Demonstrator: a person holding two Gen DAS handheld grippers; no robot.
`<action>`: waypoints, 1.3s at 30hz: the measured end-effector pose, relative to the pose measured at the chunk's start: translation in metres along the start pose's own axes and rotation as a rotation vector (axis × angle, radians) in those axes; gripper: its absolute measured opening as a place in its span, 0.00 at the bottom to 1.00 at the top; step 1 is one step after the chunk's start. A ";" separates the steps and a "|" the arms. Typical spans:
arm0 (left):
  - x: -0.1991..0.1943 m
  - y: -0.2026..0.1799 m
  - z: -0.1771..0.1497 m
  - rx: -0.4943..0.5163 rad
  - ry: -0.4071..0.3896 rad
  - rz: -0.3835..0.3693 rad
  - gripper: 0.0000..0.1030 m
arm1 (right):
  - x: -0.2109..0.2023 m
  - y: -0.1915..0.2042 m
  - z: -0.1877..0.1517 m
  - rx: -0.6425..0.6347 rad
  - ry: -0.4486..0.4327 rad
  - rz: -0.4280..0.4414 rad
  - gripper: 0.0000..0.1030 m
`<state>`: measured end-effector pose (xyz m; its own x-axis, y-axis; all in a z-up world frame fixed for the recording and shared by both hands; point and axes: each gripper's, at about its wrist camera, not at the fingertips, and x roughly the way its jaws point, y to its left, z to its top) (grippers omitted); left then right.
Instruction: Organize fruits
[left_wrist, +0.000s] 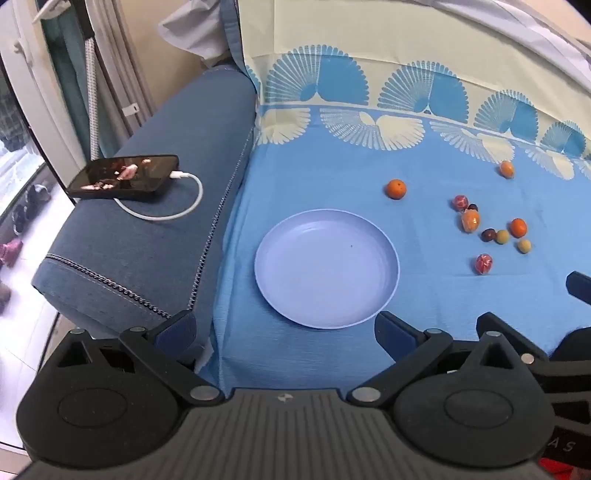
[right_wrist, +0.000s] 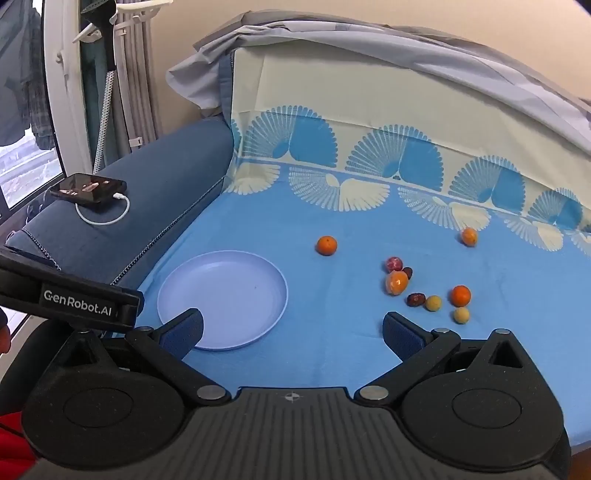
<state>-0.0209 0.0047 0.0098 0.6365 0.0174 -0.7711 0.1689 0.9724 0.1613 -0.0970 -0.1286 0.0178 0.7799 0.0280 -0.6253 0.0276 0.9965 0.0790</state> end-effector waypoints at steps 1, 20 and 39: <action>-0.001 0.000 -0.001 0.002 -0.003 0.008 1.00 | 0.000 0.000 0.000 -0.002 0.001 0.002 1.00; 0.004 0.000 -0.004 0.009 0.018 0.018 1.00 | 0.002 0.001 0.004 -0.012 0.022 0.013 1.00; 0.009 0.002 -0.002 0.021 0.050 0.023 1.00 | 0.008 0.000 0.005 -0.025 0.052 0.013 1.00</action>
<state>-0.0164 0.0075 0.0021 0.6019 0.0518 -0.7969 0.1703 0.9666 0.1915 -0.0880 -0.1284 0.0167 0.7466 0.0445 -0.6638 0.0012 0.9977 0.0683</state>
